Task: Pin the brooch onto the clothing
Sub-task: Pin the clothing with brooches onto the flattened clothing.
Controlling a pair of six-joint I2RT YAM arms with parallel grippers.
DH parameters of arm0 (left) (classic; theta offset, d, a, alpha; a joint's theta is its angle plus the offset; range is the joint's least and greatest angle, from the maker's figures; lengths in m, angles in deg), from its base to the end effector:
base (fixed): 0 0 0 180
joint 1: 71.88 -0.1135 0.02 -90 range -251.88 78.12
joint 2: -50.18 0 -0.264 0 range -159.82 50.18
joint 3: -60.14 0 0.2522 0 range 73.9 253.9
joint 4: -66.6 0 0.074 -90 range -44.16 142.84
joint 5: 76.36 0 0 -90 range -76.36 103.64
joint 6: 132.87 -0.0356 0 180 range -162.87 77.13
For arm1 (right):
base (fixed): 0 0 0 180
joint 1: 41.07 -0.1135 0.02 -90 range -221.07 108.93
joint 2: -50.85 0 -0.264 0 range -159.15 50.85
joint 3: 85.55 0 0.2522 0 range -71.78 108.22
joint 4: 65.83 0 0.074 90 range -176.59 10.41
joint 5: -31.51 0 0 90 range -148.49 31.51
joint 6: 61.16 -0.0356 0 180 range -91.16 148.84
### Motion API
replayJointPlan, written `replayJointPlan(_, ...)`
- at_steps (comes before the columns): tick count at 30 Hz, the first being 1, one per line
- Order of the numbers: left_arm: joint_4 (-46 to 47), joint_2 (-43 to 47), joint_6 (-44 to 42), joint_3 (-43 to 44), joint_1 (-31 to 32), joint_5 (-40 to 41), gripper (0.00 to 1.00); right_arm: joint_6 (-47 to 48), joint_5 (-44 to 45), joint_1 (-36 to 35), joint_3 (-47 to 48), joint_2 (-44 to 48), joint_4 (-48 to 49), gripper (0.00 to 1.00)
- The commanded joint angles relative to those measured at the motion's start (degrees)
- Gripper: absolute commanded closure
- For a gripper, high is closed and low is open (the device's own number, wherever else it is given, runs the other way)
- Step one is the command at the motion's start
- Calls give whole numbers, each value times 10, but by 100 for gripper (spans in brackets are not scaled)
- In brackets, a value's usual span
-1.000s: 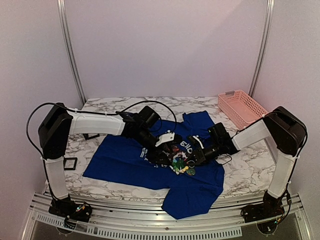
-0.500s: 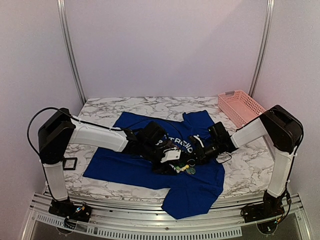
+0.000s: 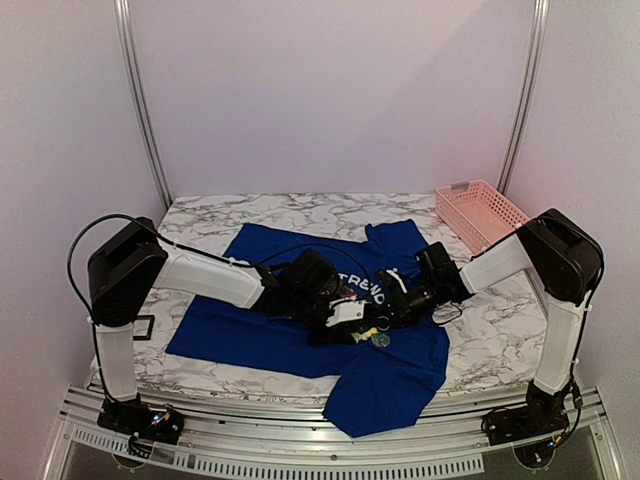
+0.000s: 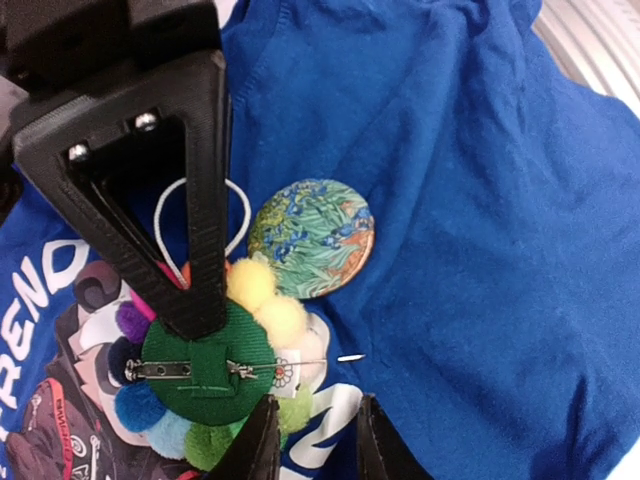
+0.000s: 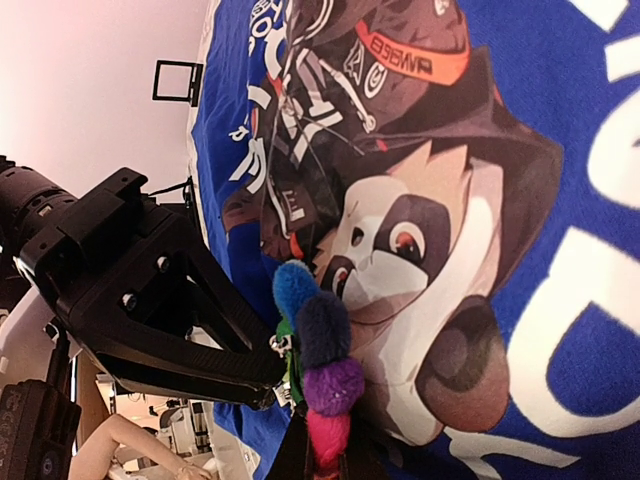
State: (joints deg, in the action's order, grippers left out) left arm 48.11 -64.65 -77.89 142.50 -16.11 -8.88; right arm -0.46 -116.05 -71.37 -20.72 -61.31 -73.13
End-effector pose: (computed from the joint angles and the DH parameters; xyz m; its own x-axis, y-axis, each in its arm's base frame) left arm 0.2199 -0.3474 0.1347 0.1583 0.7096 -0.6865 0.9873 -0.1063 0.1178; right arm 0.2822 0.1997 0.0967 -0.9528 -0.2527 -0.1680 -0.2593 0.3903 0.8834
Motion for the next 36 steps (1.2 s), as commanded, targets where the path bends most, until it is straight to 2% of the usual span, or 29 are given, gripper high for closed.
replayJointPlan(1, 17, -20, 15, -3, 8, 7, 73, -2, 29, 6, 4, -22, -22, 100)
replayJointPlan(7, 20, -28, 17, -4, 13, 9, 69, -15, 26, 7, 19, -28, -34, 100)
replayJointPlan(16, 35, -42, 20, -7, 16, 36, 83, -19, 28, 9, 30, -35, -33, 100)
replayJointPlan(21, 36, -40, 15, -9, 15, 33, 100, -29, 20, 16, 32, -40, -26, 100)
replayJointPlan(26, 76, -31, 8, -8, 15, 64, 100, -32, -7, 27, 51, -46, -31, 100)
replayJointPlan(31, 83, -21, 20, 9, 11, 95, 100, -2, -33, 31, 86, -53, -87, 100)
replayJointPlan(36, 115, -11, -10, 23, 7, 160, 100, 16, -64, 30, 64, -23, -105, 100)
